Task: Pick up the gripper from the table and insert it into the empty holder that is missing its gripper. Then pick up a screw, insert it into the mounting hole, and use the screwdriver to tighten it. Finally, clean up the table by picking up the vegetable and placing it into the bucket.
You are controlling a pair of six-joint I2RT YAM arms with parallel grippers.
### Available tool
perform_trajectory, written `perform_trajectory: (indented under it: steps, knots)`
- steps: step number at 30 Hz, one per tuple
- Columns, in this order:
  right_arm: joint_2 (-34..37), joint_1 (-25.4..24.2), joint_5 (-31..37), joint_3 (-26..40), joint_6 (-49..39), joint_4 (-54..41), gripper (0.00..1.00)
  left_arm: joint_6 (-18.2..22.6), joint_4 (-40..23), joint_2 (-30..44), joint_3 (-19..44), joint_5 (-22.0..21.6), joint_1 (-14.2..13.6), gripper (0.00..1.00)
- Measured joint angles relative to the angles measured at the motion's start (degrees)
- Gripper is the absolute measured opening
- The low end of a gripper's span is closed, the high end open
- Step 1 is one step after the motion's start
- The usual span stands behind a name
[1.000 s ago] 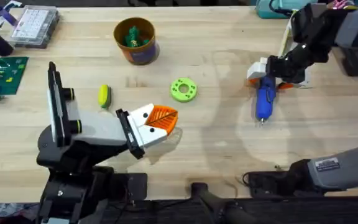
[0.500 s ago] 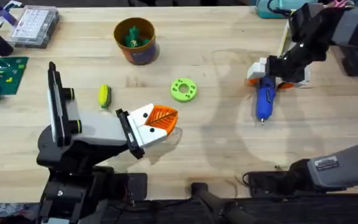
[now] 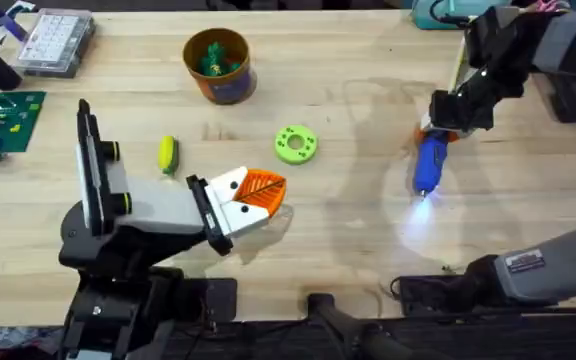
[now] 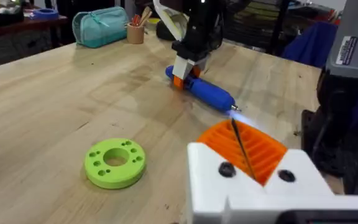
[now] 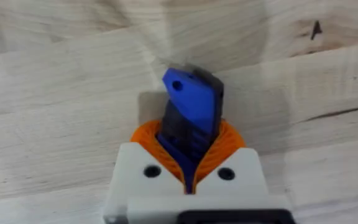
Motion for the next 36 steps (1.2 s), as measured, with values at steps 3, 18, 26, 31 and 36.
perform_trajectory:
  steps: [3,18,26,31,36]
  knots:
    - [-0.13,0.0,-0.11,0.14,-0.06,-0.62,0.026,0.0,0.0,0.0,0.0,0.0,0.0,0.015]
    - [-10.91,0.06,-2.3,12.45,-2.88,-11.37,0.026,0.0,0.0,0.0,0.0,0.0,0.0,0.015]
    - [-27.1,0.1,-5.33,13.29,-3.76,-14.47,0.026,-0.02,0.0,0.0,-0.01,0.0,0.0,0.015]
    - [-37.72,0.38,-6.43,13.32,-5.64,-15.22,0.026,-0.02,0.0,0.0,0.0,0.0,0.0,0.015]
    - [-46.41,0.42,-9.95,13.33,-9.33,-15.61,0.026,-0.02,0.0,0.0,0.0,0.02,0.0,0.015]
